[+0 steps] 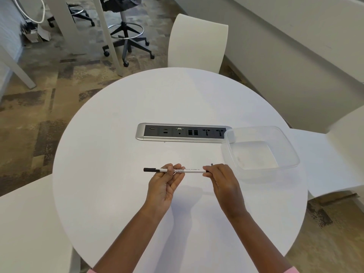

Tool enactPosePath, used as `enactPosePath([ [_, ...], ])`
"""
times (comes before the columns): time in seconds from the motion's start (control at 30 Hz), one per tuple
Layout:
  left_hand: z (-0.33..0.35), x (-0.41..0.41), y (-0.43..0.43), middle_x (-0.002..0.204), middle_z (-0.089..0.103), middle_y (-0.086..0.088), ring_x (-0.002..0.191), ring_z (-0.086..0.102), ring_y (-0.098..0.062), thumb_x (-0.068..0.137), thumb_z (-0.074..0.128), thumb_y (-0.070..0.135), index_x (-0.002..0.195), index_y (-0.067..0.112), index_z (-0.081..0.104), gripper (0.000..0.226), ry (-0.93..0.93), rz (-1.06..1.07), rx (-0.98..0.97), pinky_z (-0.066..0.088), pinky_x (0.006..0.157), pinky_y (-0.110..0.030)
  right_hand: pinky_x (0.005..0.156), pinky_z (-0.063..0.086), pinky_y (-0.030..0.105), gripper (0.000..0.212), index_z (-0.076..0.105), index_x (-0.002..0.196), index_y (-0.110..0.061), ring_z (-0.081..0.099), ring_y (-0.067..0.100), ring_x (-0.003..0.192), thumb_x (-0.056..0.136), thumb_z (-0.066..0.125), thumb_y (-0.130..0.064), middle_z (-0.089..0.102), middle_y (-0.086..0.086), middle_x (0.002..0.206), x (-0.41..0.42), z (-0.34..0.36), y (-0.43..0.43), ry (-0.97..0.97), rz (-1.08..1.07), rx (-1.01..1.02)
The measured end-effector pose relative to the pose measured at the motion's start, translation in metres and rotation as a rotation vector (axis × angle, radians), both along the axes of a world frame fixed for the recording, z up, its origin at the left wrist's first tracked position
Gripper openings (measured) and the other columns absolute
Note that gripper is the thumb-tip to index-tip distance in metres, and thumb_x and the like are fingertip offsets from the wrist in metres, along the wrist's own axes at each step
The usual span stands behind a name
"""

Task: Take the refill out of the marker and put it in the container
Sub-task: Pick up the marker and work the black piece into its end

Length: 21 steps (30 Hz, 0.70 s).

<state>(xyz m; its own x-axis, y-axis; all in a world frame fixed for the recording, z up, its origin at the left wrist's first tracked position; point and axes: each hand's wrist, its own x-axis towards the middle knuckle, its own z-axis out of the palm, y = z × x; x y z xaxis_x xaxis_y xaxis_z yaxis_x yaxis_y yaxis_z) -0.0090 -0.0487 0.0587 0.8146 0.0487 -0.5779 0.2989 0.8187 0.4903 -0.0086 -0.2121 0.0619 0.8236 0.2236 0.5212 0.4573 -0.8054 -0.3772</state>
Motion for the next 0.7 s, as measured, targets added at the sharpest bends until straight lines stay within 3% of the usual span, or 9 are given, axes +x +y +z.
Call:
enactPosePath([
  [0.13,0.005,0.002,0.002,0.062,0.073,-0.003,0.066,0.072,-0.016,0.091,0.047,0.003,0.079,0.005,0.055,0.015,-0.064,0.015,0.088,0.058,0.056,-0.022,0.054,0.047,0.029,0.005,0.066,0.074,0.0,0.058,0.028,0.058,0.077,0.063,-0.003,0.062,0.013,0.064,0.003,0.003,0.002,0.022,0.004,-0.038],
  [0.23,0.009,0.004,0.005,0.06,0.072,-0.001,0.066,0.072,-0.015,0.091,0.045,0.002,0.076,0.006,0.054,0.019,-0.105,-0.001,0.165,0.058,0.057,-0.021,0.057,0.04,0.03,0.011,0.063,0.069,0.002,0.053,0.03,0.055,0.078,0.059,-0.004,0.057,0.015,0.059,0.004,0.007,0.004,0.13,0.017,-0.005],
  [0.37,0.01,0.002,0.008,0.059,0.071,0.0,0.065,0.072,-0.014,0.092,0.043,0.001,0.075,0.007,0.053,0.021,-0.137,-0.013,0.208,0.057,0.056,-0.021,0.059,0.036,0.028,0.02,0.059,0.067,-0.002,0.048,0.026,0.063,0.086,0.052,-0.002,0.053,0.01,0.062,0.003,0.014,0.008,0.459,0.023,0.261],
  [0.47,0.011,0.001,0.01,0.059,0.07,0.001,0.066,0.072,-0.014,0.092,0.043,0.0,0.074,0.007,0.052,0.021,-0.17,-0.032,0.236,0.057,0.058,-0.021,0.053,0.029,0.019,0.033,0.053,0.054,-0.015,0.039,0.014,0.056,0.086,0.053,-0.004,0.045,-0.002,0.055,0.005,0.02,0.008,0.729,-0.006,0.502],
  [0.57,0.012,0.001,0.011,0.059,0.07,0.002,0.067,0.072,-0.015,0.092,0.043,-0.001,0.074,0.008,0.052,0.021,-0.191,-0.052,0.272,0.058,0.059,-0.021,0.047,0.03,0.015,0.039,0.054,0.049,-0.017,0.037,0.012,0.05,0.086,0.054,-0.005,0.042,0.0,0.05,0.011,0.027,0.005,0.957,0.014,0.622],
  [0.63,0.013,0.001,0.011,0.06,0.07,0.001,0.068,0.072,-0.015,0.092,0.043,-0.002,0.075,0.007,0.052,0.022,-0.191,-0.042,0.264,0.058,0.059,-0.021,0.049,0.034,0.017,0.036,0.058,0.053,-0.017,0.041,0.012,0.051,0.088,0.054,-0.008,0.048,0.001,0.052,0.013,0.03,0.004,0.992,0.028,0.626],
  [0.7,0.014,0.002,0.01,0.061,0.071,0.001,0.069,0.072,-0.014,0.092,0.044,-0.001,0.075,0.007,0.053,0.021,-0.189,-0.016,0.236,0.057,0.059,-0.021,0.055,0.037,0.019,0.028,0.061,0.063,-0.017,0.047,0.013,0.057,0.089,0.053,-0.012,0.053,-0.001,0.058,0.01,0.032,0.005,0.864,0.033,0.545],
])
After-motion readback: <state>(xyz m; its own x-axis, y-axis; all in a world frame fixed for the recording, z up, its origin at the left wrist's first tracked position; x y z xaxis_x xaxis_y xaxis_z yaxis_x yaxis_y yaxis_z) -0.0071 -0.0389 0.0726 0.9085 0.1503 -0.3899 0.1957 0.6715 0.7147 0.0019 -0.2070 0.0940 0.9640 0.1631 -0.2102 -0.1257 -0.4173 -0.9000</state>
